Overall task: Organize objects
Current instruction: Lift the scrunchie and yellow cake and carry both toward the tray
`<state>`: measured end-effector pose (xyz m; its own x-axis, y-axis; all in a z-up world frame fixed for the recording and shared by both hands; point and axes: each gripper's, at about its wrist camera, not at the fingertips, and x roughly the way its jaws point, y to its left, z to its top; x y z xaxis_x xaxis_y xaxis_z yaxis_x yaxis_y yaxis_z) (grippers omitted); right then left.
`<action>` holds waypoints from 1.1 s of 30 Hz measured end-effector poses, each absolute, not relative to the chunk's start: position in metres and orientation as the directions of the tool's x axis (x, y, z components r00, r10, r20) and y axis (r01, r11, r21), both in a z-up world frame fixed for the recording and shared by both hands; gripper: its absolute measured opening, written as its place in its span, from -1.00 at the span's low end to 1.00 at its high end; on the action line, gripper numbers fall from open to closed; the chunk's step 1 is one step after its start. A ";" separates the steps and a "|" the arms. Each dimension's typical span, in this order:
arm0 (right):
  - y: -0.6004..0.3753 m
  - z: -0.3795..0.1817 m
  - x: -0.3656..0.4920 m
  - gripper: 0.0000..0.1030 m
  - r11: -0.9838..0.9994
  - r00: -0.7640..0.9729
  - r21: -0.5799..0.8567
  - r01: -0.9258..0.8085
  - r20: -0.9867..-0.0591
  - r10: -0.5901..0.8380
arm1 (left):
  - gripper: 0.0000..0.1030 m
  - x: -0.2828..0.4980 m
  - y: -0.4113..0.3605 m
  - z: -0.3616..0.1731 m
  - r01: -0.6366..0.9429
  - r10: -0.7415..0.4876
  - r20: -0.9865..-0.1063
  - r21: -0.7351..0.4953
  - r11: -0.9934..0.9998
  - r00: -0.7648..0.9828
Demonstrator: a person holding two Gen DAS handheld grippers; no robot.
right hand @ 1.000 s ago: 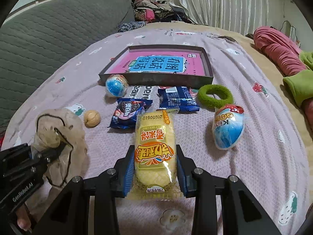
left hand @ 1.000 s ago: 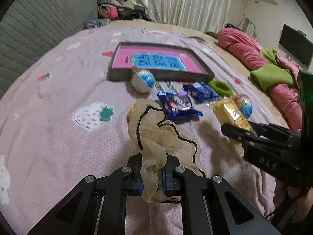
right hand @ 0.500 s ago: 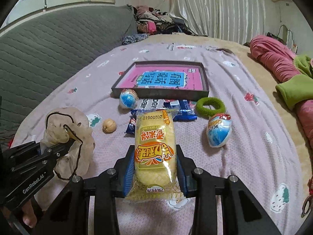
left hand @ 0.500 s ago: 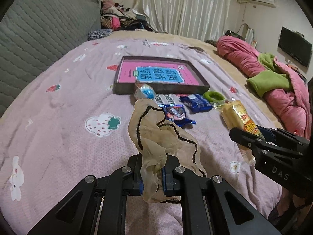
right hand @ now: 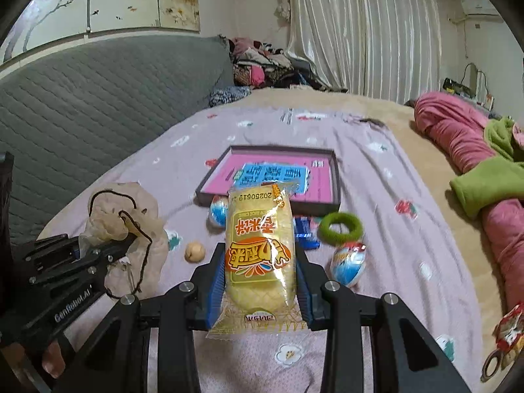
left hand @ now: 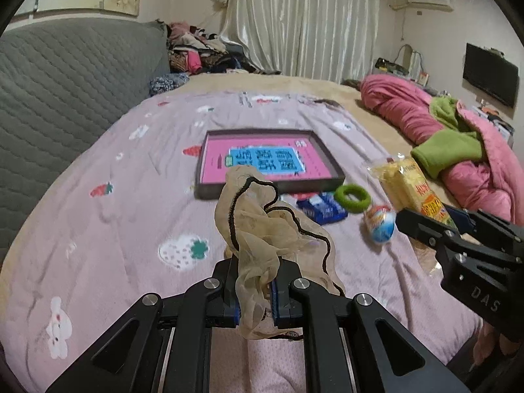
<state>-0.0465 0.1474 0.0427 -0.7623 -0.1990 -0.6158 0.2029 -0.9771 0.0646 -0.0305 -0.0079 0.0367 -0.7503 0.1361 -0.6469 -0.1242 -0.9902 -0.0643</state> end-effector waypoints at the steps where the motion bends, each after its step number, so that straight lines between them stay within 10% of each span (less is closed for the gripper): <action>1: 0.147 0.047 -0.046 -0.26 -0.976 -0.766 0.061 0.208 -0.610 -0.201 | -0.76 -0.032 -0.009 0.041 -0.123 0.136 -0.642 -0.065 -0.990 -0.755; 33: 0.151 0.104 -0.073 -0.26 -0.970 -0.816 0.023 0.240 -0.537 -0.215 | -0.76 -0.078 -0.003 0.104 -0.159 0.142 -0.578 -0.021 -0.987 -0.804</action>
